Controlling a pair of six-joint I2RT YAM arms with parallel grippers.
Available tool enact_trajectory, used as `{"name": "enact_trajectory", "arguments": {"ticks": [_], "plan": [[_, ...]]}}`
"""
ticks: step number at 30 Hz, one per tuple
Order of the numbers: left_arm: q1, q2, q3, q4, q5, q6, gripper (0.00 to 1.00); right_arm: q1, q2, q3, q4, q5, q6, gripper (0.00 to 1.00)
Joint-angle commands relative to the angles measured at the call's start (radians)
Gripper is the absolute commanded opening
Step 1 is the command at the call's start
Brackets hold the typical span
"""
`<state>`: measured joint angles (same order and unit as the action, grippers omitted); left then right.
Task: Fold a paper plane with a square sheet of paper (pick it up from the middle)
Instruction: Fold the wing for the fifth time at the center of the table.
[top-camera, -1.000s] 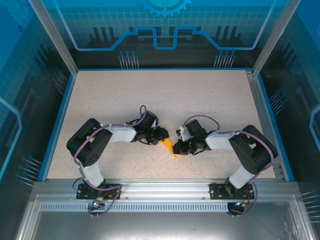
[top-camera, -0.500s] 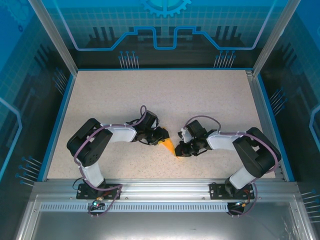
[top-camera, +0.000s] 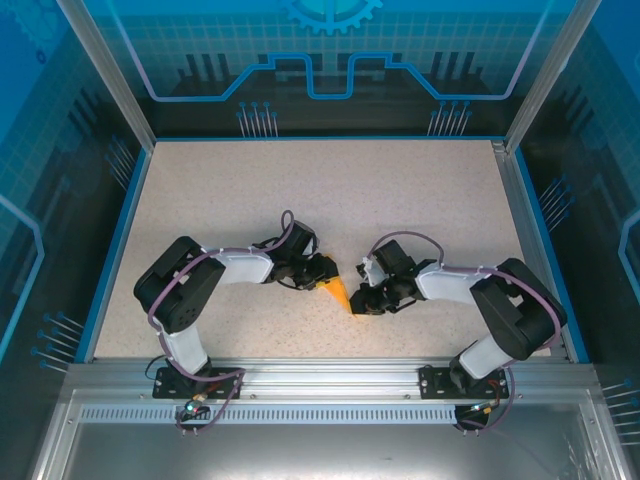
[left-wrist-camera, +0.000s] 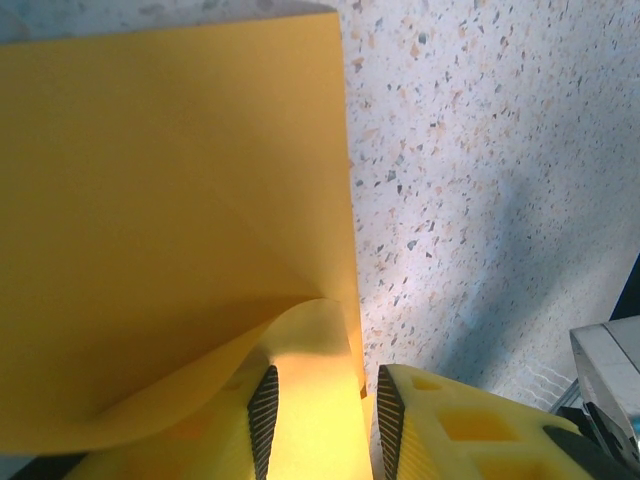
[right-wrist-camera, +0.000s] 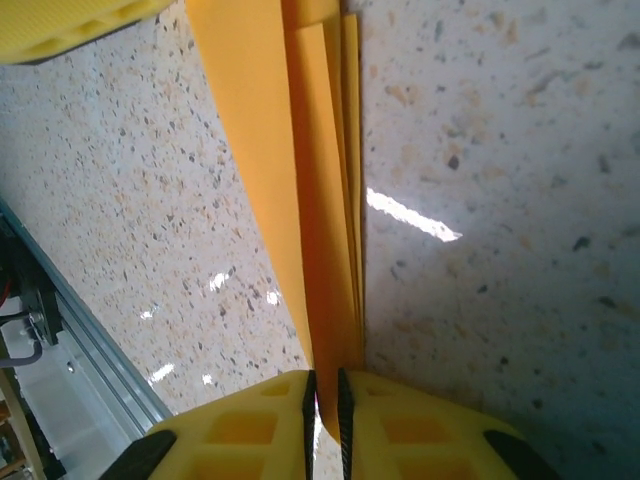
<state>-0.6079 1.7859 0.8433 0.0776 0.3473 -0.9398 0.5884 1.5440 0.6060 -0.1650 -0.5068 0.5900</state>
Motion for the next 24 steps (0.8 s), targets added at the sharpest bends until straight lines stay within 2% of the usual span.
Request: {"name": "enact_trajectory", "arguments": {"ticks": [1, 7, 15, 17, 24], "plan": [[0.011, 0.031, 0.015, -0.062, -0.049, 0.025, 0.37, 0.005, -0.01, -0.002, -0.07, 0.011, -0.035, 0.17], [0.011, 0.03, 0.019, -0.064, -0.047, 0.023, 0.37, 0.005, 0.035, -0.003, -0.078, 0.036, -0.036, 0.15], [0.01, 0.033, 0.021, -0.07, -0.048, 0.025, 0.37, 0.005, 0.086, -0.005, -0.134, 0.107, 0.001, 0.04], [0.01, 0.032, 0.022, -0.07, -0.046, 0.024, 0.37, 0.005, 0.08, -0.003, -0.131, 0.091, 0.003, 0.01], [0.012, 0.032, 0.022, -0.08, -0.053, 0.026, 0.37, 0.0, -0.069, 0.038, -0.216, 0.099, -0.005, 0.11]]}}
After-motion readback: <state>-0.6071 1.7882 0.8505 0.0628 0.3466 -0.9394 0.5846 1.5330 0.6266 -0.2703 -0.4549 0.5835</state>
